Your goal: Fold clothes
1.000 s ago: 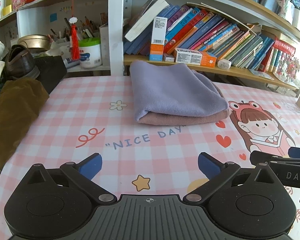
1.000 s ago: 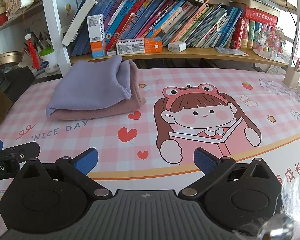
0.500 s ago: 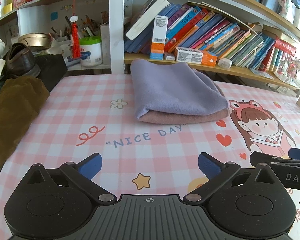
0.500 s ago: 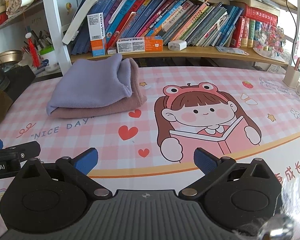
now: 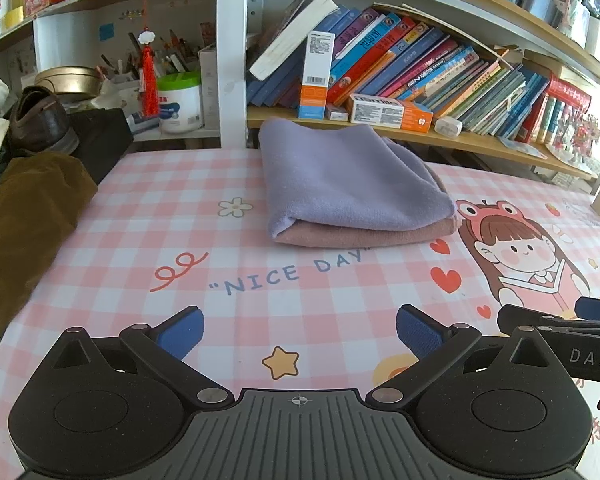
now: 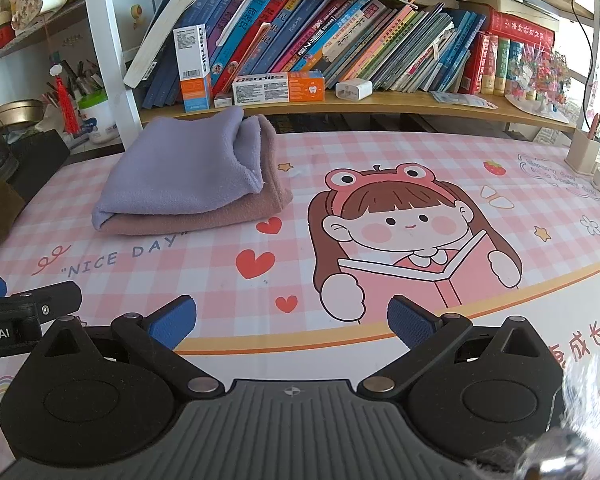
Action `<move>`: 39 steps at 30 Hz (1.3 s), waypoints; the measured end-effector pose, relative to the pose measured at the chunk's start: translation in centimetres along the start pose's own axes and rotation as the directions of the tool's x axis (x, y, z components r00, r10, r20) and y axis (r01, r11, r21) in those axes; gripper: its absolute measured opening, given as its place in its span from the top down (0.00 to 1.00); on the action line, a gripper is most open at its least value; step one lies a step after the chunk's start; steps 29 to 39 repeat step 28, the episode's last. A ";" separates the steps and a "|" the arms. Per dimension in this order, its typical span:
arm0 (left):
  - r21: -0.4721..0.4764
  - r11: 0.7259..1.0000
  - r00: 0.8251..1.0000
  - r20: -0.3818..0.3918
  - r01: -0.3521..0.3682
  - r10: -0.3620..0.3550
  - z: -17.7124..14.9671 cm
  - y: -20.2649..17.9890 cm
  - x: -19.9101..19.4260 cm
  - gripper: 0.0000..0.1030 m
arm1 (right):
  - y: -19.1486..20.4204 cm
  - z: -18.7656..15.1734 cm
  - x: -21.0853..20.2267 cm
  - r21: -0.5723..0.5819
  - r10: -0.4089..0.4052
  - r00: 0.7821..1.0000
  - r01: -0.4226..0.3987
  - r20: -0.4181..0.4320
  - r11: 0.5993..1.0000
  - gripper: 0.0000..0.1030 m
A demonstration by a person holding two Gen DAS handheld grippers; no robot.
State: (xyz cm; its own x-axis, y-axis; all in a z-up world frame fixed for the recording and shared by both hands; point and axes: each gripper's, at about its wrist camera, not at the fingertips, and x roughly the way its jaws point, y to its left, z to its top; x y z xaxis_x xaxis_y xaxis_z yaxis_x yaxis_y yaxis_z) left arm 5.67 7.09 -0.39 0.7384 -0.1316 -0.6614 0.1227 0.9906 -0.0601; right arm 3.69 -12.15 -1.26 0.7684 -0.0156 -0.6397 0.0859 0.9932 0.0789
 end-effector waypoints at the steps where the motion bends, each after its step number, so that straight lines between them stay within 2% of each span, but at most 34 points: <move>1: 0.000 1.000 1.000 0.000 0.001 -0.001 0.0 0.0 0.0 0.00 | 0.0 0.0 0.0 0.000 0.000 1.000 0.000 -0.001 1.000 0.00; 39: -0.010 1.000 1.000 -0.017 0.008 -0.009 -0.2 0.1 0.2 0.00 | 0.0 -0.1 0.3 0.000 -0.002 1.000 0.002 -0.019 1.000 0.00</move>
